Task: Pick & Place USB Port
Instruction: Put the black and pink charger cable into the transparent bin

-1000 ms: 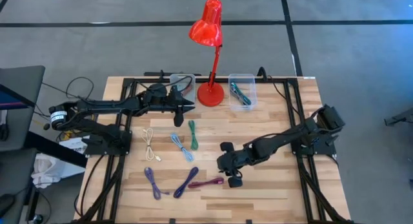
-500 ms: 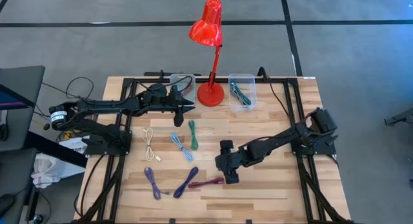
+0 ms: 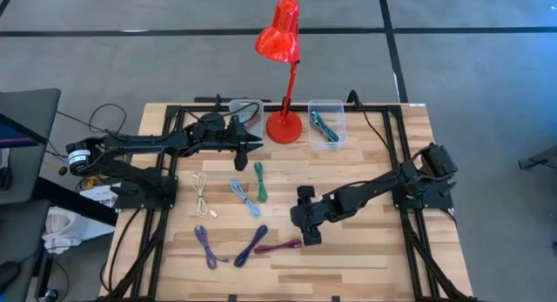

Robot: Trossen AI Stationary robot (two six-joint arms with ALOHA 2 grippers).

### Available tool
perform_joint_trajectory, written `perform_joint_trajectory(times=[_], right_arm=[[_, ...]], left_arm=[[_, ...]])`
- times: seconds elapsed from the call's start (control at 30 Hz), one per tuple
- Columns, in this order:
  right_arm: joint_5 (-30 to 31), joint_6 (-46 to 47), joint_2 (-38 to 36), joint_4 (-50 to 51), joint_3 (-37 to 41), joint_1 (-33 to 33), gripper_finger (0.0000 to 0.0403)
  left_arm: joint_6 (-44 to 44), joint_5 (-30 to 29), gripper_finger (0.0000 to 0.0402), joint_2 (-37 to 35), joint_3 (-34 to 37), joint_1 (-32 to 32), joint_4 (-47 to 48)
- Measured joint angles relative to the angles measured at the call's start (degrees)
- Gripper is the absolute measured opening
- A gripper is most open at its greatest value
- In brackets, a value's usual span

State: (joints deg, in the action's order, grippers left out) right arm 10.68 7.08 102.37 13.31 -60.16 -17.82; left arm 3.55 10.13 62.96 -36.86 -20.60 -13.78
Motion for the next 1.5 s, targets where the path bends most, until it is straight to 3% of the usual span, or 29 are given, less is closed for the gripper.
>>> perform_joint_trajectory(times=[0.2, 0.3, 0.43, 0.73, 1.0, 1.17, 1.5], right_arm=[[-0.54, -0.04, 0.00, 0.43, 0.00, 2.63, 0.0204], [-5.76, -0.04, -0.07, -0.26, 0.00, 2.49, 0.0199], [-11.98, 0.47, -0.07, -0.64, 0.00, 0.55, 0.0192], [-15.36, 5.32, -0.07, -0.56, 0.00, -3.87, 0.0188], [-15.30, 8.51, -0.07, -3.12, 0.00, -7.01, 0.0186], [-13.06, 8.54, -0.07, -8.52, 0.00, -7.57, 0.0187], [-8.51, 8.39, 0.00, -8.15, 0.00, -6.46, 0.0193]], left_arm=[[0.00, 0.00, 0.0095, 0.00, 0.00, 0.00, 0.00], [0.03, -0.01, 0.0095, 0.00, 0.00, 0.00, 0.00], [0.18, -0.01, 0.0095, 0.00, 0.00, 0.00, 0.00], [0.02, -0.01, 0.0095, 0.00, 0.00, 0.00, -0.01], [0.02, 0.00, 0.0095, 0.00, 0.00, 0.00, -0.02], [0.02, 0.00, 0.0095, 0.00, 0.00, 0.00, 0.00], [0.02, 0.00, 0.0095, 0.00, 0.00, 0.00, 0.00]])
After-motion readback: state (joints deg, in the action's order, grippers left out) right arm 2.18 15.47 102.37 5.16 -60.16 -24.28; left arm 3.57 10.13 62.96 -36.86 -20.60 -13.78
